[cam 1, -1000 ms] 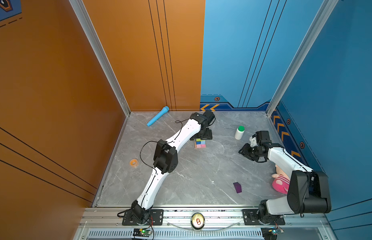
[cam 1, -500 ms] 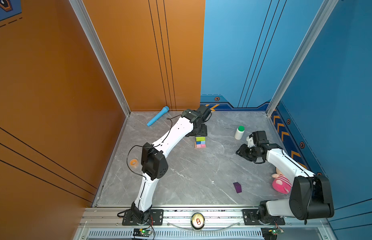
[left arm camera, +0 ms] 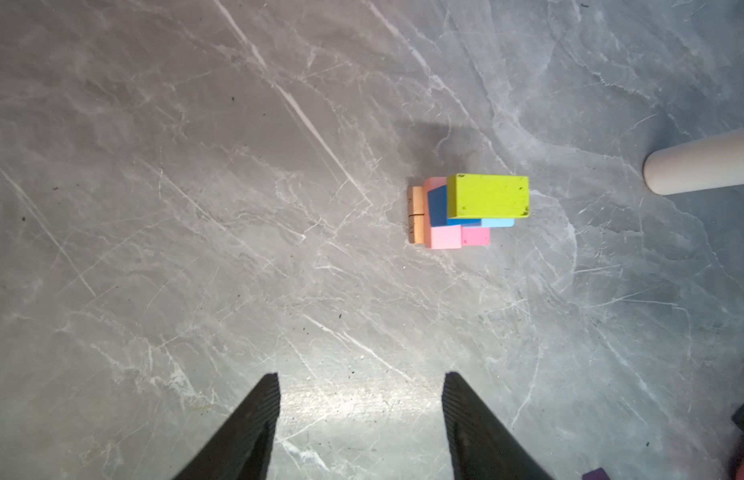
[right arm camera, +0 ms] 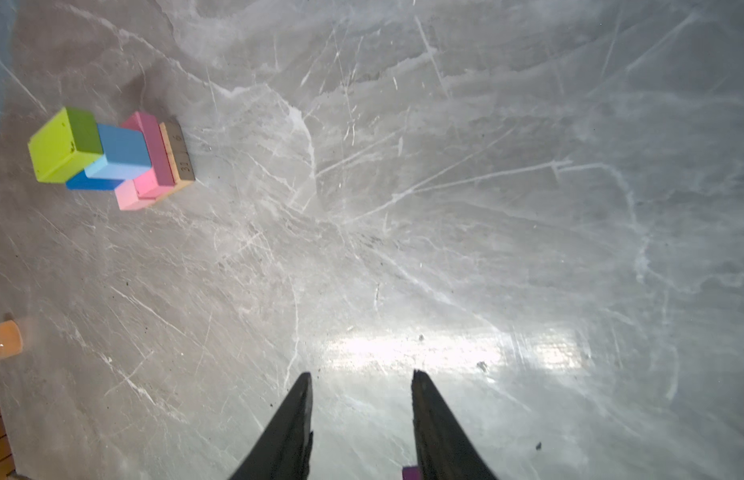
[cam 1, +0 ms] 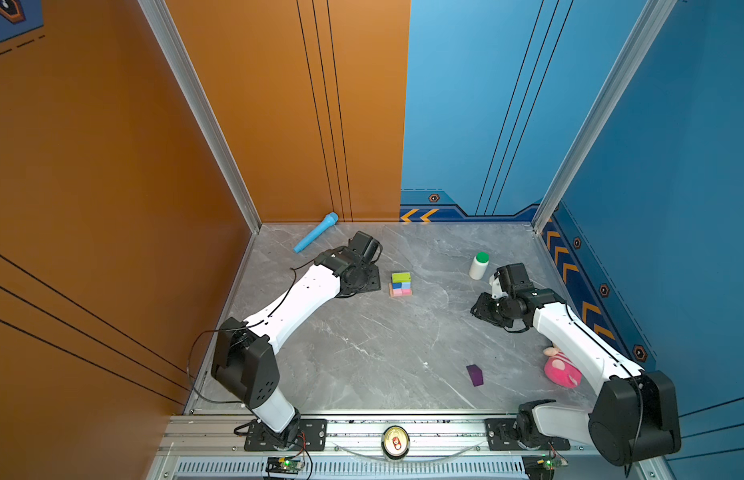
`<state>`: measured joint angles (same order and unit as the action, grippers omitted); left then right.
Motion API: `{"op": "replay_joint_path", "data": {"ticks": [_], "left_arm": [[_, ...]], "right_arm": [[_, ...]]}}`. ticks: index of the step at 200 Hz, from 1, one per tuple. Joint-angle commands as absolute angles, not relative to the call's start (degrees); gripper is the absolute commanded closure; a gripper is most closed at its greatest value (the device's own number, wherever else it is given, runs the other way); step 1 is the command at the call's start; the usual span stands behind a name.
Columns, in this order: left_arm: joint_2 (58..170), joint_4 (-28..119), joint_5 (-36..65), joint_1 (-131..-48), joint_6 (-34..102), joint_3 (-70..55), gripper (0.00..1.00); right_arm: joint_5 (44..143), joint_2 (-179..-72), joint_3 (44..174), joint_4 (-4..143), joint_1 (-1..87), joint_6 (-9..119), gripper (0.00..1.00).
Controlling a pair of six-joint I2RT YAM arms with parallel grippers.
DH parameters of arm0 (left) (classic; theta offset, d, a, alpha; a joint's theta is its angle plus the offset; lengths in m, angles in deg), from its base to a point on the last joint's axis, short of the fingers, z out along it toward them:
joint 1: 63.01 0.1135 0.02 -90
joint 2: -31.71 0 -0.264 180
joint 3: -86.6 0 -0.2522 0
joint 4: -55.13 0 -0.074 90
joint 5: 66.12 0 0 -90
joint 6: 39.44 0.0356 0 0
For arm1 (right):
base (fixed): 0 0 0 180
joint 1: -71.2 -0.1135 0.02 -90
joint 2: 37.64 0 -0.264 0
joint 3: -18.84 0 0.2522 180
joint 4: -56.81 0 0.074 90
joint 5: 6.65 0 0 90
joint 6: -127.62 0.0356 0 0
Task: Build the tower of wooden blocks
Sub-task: 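Open the left gripper and raise it off the lime green block, then grasp the purple block with the right gripper and lift it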
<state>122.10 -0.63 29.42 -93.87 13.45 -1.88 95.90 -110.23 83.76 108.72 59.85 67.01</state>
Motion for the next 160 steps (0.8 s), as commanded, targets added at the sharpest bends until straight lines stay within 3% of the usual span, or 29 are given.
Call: {"op": "replay_joint_path", "data": {"ticks": [1,89,160], "left_arm": [[118.18,7.66,25.18,-92.69,12.93,-8.29,0.36],[107.45,18.94,21.07,-90.35,13.62,-26.47,0.35],[104.85,22.68,19.68,-90.08,13.1,-31.78,0.35]], "right_arm": [[92.13,-108.26,83.4,114.69,57.6,68.83,0.58],[85.83,-98.74,77.15,120.36,48.18,77.09,0.53],[83.73,-92.59,70.49,121.71,43.0,83.01,0.45]]}}
